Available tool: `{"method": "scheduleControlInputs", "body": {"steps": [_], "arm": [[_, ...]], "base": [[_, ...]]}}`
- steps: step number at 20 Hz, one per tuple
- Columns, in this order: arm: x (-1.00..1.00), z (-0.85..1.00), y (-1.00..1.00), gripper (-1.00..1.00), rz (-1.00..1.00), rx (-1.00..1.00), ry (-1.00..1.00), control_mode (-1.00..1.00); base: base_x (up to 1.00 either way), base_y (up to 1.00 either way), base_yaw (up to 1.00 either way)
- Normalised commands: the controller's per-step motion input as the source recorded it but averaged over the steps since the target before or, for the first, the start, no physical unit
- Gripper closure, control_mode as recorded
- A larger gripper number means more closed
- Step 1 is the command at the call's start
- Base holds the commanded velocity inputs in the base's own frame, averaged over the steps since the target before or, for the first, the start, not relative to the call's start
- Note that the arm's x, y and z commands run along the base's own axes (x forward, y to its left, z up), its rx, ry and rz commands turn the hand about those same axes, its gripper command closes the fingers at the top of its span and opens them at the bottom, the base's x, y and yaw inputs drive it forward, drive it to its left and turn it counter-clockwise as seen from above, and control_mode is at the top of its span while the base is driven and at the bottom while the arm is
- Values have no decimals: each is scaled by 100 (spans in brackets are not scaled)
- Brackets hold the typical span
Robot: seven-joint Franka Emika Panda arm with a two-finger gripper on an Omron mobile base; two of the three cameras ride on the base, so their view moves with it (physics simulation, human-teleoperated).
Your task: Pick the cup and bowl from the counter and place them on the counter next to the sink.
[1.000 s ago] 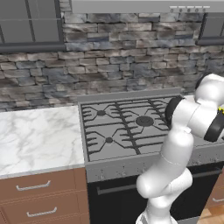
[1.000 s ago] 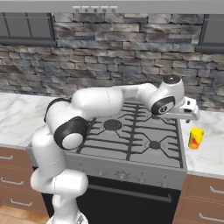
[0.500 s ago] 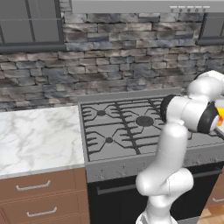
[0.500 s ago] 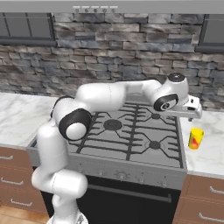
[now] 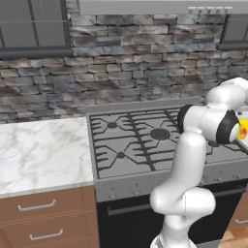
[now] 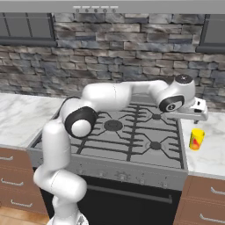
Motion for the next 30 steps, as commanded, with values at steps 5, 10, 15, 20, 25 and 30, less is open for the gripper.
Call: {"method": "scheduleControlInputs", "body": {"steps": [5, 10, 15, 20, 25, 30], "arm": [[0, -6, 0, -100, 0, 0, 0, -100], [0, -10, 0, -100, 0, 0, 0, -100], [29, -17, 0, -100, 0, 0, 0, -100], [37, -13, 0, -100, 0, 0, 0, -100], [24, -13, -6, -100, 0, 0, 0, -100], [1, -10, -14, -100, 0, 0, 0, -100]], "base": [[0, 0, 0], [0, 0, 0], [0, 0, 0], [0, 0, 0], [0, 0, 0], [0, 0, 0]]}}
